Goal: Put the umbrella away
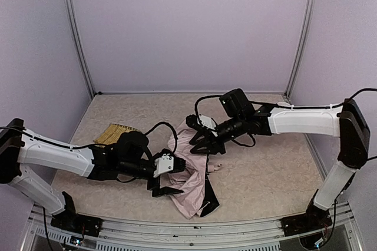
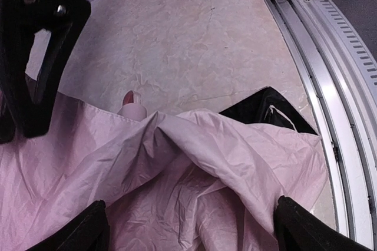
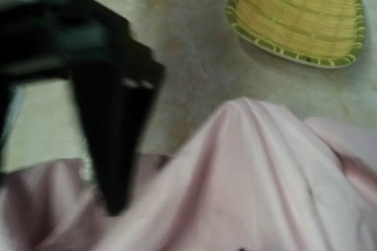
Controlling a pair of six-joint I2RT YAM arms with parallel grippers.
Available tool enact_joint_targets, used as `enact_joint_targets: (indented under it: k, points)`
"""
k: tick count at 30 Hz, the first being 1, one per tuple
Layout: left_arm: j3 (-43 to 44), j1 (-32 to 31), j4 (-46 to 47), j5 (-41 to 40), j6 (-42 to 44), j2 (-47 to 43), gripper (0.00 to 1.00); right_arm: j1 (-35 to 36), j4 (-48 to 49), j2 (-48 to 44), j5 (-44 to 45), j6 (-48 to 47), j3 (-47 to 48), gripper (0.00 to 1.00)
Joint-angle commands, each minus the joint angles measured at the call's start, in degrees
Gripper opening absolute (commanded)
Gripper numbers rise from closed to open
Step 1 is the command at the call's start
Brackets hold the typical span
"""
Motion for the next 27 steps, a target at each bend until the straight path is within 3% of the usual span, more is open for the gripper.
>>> enact_joint_targets:
  k: [1, 6, 11, 15, 20, 22, 24, 27]
  points:
    - [-0.1, 0.3, 0.4, 1.0, -0.9, -3.1, 0.95, -1.5, 5.9, 9.1, 3.5, 2.1, 4.6, 0.32]
    - [3.2, -1.3, -4.1, 3.3, -0.2, -6.6, 0.93, -6.0, 7.7, 22.0, 0.8, 9.1, 12.0, 0.23]
    - [2.9, -2.4, -3.4, 7.6, 1.5, -3.6, 0.91, -6.2, 6.7, 29.8, -2.8, 10.5, 15.1, 0.21]
    - [4.4, -2.4, -3.6, 2.9, 4.1, 3.4, 0.94, -6.2, 7.4, 31.5, -4.4, 11.0, 13.5, 0.21]
    - [6.0, -2.4, 5.9, -7.5, 3.5, 8.8, 0.9, -6.2, 8.3, 31.7, -5.5, 11.0, 11.9, 0.21]
    - [7.2, -2.3, 9.7, -10.5, 2.6, 10.1, 0.77, -6.2, 8.2, 31.8, -6.2, 11.1, 11.6, 0.21]
    - [9.1, -2.1, 11.3, -12.6, 2.4, 11.6, 0.57, -6.2, 8.4, 31.9, -7.6, 11.3, 11.2, 0.2]
    - [12.6, -1.0, 10.6, -14.7, 1.2, 14.3, 0.17, -6.2, 9.4, 31.4, -9.6, 12.1, 9.7, 0.2]
